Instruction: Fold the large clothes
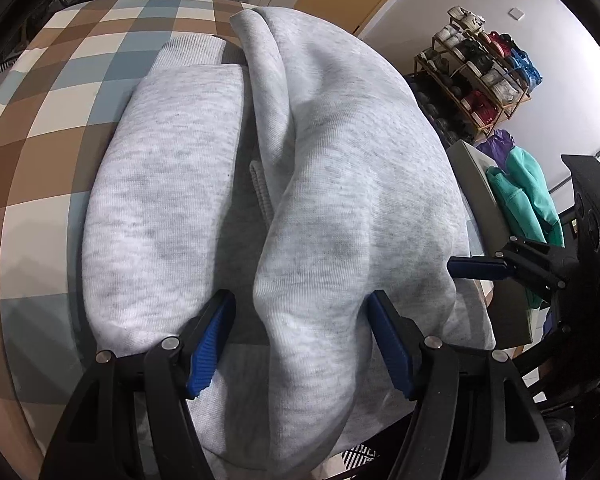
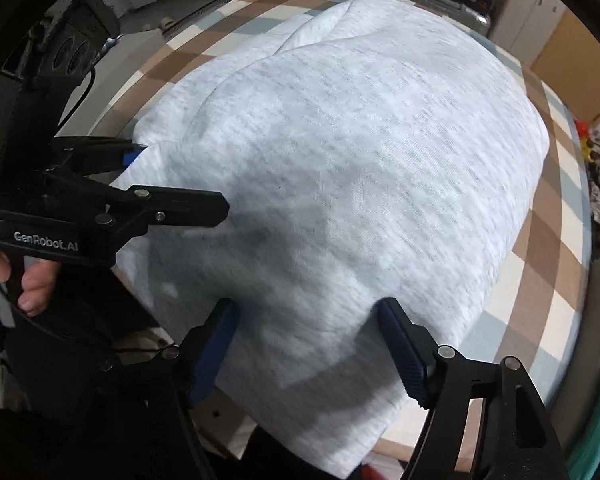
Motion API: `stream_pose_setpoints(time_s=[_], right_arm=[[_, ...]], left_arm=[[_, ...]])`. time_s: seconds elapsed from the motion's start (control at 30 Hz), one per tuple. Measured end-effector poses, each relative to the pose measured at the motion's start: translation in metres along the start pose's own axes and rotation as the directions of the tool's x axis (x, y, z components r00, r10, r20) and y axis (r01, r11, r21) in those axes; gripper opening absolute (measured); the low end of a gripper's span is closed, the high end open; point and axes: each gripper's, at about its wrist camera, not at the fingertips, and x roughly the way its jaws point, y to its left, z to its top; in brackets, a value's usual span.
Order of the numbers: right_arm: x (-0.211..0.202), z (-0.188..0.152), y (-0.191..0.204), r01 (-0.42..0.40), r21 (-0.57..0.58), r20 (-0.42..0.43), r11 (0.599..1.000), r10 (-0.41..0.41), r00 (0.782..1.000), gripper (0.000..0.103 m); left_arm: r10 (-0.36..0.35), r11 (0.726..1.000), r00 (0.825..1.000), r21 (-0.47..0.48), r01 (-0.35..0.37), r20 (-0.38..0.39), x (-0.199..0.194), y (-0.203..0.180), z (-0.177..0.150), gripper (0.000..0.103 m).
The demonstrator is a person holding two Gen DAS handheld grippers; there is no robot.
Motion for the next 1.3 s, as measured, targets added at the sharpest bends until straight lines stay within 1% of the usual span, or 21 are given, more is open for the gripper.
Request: stream_pose_setpoints(time_s=[0.07,0.1,0.13,0.17,0.23,0.27,0.37,0.43,0.47,0.5,0.53,0.6,0.63,0.7,0.83,0.97,1.03,1.13,1.2,1.23,1.3], right_arm=[[-0.002,-0.002,-0.008,-0.036,0.021,0.031,0.999,0.035,0.999,0.075],[-0.008,-0.005,-0.014,-0.060,0.037,0.058,0.997,0.058,0.997,0.072],[-0.012,-0.007,-0.021,-0.070,0.055,0.076,0.996,0.066,0.995,0.060],[-0.021,-0.010,-0.028,-0.096,0.083,0.099,0.992,0.088,0.991,0.054],[-0.037,-0.017,-0.041,-0.236,0.150,0.150,0.960,0.214,0.965,0.023],[-0.044,-0.022,-0.045,-0.298,0.181,0.171,0.937,0.268,0.948,0.016],[-0.050,-0.038,-0.040,-0.335,0.195,0.214,0.922,0.293,0.932,0.017],[-0.027,-0.046,-0.040,-0.357,0.258,0.151,0.898,0.328,0.933,0.015],[-0.012,-0.050,-0.044,-0.377,0.304,0.156,0.875,0.345,0.926,0.013],[-0.001,-0.053,-0.047,-0.411,0.337,0.171,0.847,0.375,0.911,0.000],[0.009,-0.056,-0.052,-0.456,0.365,0.176,0.812,0.421,0.890,0.000],[0.028,-0.061,-0.062,-0.554,0.431,0.237,0.713,0.503,0.831,0.000],[0.027,-0.063,-0.063,-0.567,0.429,0.255,0.703,0.508,0.823,0.000],[0.022,-0.068,-0.058,-0.558,0.398,0.296,0.729,0.473,0.830,0.000],[0.017,-0.072,-0.043,-0.504,0.353,0.354,0.788,0.387,0.852,0.000],[0.020,-0.070,-0.041,-0.526,0.367,0.376,0.767,0.395,0.838,0.000],[0.023,-0.071,-0.047,-0.547,0.377,0.381,0.747,0.413,0.827,0.000],[0.025,-0.071,-0.049,-0.553,0.369,0.381,0.747,0.421,0.823,0.000],[0.026,-0.073,-0.053,-0.566,0.369,0.383,0.737,0.434,0.815,0.000],[0.026,-0.075,-0.056,-0.573,0.371,0.384,0.731,0.441,0.811,0.000],[0.025,-0.078,-0.062,-0.585,0.373,0.386,0.720,0.453,0.804,0.000]], left_arm=[[-0.005,1.000,1.000,-0.001,0.005,-0.001,0.000,0.001,0.001,0.065],[-0.006,1.000,1.000,-0.003,0.006,-0.001,0.000,0.000,0.001,0.065],[-0.009,1.000,1.000,-0.004,0.009,0.000,0.000,0.001,0.001,0.065],[-0.013,1.000,1.000,-0.006,0.013,0.002,0.000,0.002,0.000,0.065],[-0.020,1.000,1.000,-0.008,0.020,0.005,-0.001,0.003,0.000,0.065],[-0.021,1.000,1.000,-0.010,0.021,0.006,-0.001,0.003,0.000,0.065],[-0.014,1.000,1.000,-0.012,0.014,0.008,-0.002,0.002,-0.001,0.065],[-0.013,1.000,1.000,-0.015,0.013,0.010,-0.002,0.003,-0.002,0.065],[-0.011,1.000,1.000,-0.014,0.011,0.008,-0.002,0.002,-0.002,0.065],[-0.009,1.000,1.000,-0.012,0.009,0.007,-0.002,0.001,-0.002,0.065],[-0.007,1.000,1.000,-0.012,0.007,0.006,-0.002,0.001,-0.001,0.065],[-0.002,1.000,1.000,-0.017,0.002,0.001,-0.002,0.000,-0.001,0.065],[0.005,1.000,1.000,-0.014,-0.005,0.002,-0.004,-0.001,-0.002,0.065],[0.010,1.000,1.000,0.006,-0.010,-0.009,-0.008,-0.004,-0.003,0.065],[-0.104,0.995,0.995,0.007,0.104,-0.003,-0.027,-0.017,0.007,0.065],[-0.120,0.991,0.992,0.052,0.121,-0.031,-0.030,-0.040,0.040,0.065],[-0.087,0.995,0.995,0.052,0.089,-0.047,-0.026,-0.048,0.059,0.065],[-0.010,1.000,0.991,0.026,0.014,-0.132,-0.022,-0.063,0.079,0.065],[0.009,0.997,0.994,0.071,-0.002,-0.107,-0.031,-0.075,0.081,0.065],[0.056,0.995,0.994,0.093,-0.048,-0.094,-0.037,-0.081,0.082,0.065],[0.063,0.993,0.997,0.100,-0.058,-0.047,-0.052,-0.087,0.082,0.065]])
